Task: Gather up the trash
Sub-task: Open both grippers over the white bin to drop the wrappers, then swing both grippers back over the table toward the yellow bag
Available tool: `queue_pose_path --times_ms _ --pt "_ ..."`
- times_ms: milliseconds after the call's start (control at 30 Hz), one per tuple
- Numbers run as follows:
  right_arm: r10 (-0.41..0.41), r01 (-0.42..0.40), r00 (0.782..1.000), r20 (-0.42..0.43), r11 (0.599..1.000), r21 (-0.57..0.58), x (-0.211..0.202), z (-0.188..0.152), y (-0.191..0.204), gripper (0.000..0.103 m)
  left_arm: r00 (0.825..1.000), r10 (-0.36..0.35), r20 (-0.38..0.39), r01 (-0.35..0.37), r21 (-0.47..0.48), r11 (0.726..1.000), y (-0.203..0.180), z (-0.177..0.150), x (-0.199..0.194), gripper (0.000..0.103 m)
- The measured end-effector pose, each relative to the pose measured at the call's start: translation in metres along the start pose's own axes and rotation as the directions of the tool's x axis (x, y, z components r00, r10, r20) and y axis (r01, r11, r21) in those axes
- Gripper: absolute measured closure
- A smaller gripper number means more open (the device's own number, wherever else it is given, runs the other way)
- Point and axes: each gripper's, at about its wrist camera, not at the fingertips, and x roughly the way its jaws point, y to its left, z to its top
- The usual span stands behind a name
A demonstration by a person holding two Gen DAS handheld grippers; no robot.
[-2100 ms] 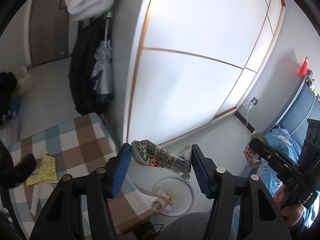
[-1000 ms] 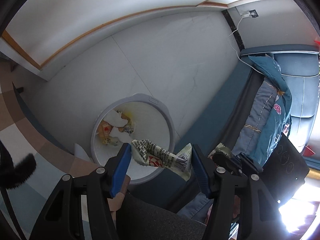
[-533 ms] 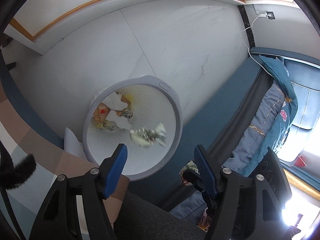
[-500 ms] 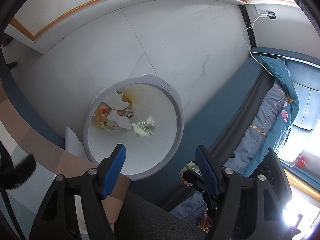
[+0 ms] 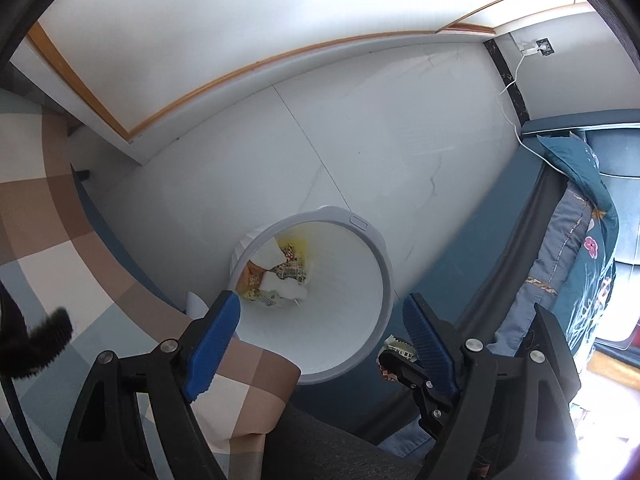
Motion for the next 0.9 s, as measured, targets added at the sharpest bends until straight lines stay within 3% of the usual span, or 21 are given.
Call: queue_pose_path --times_ms 333,633,800,900 --pt "0.004 -0.005 1.0 -0.02 0.999 -0.052 0.005 -0.002 0.011 0.089 0.997 0.011 0.081 -0.009 -0.029 1.0 0.013 -0.01 -0.02 0.022" --pt "-0.046 0.045 0.999 -0.019 0.999 -0.027 -0.009 -0.007 0.003 0.089 0.989 0.043 0.142 -0.035 -0.059 0.998 0.018 -0.024 -0.036 0.022" --pt "-0.065 0.065 0.998 0.022 0.998 -0.005 -0.029 0.0 0.0 0.086 0.967 0.102 0.234 -0.09 -0.06 0.994 0.015 -0.034 -0.059 0.022" --pt "-0.078 0.078 0.996 0.053 0.997 0.001 -0.042 0.004 0.004 0.078 0.939 0.148 0.31 -0.137 -0.056 0.989 0.011 -0.043 -0.077 0.022"
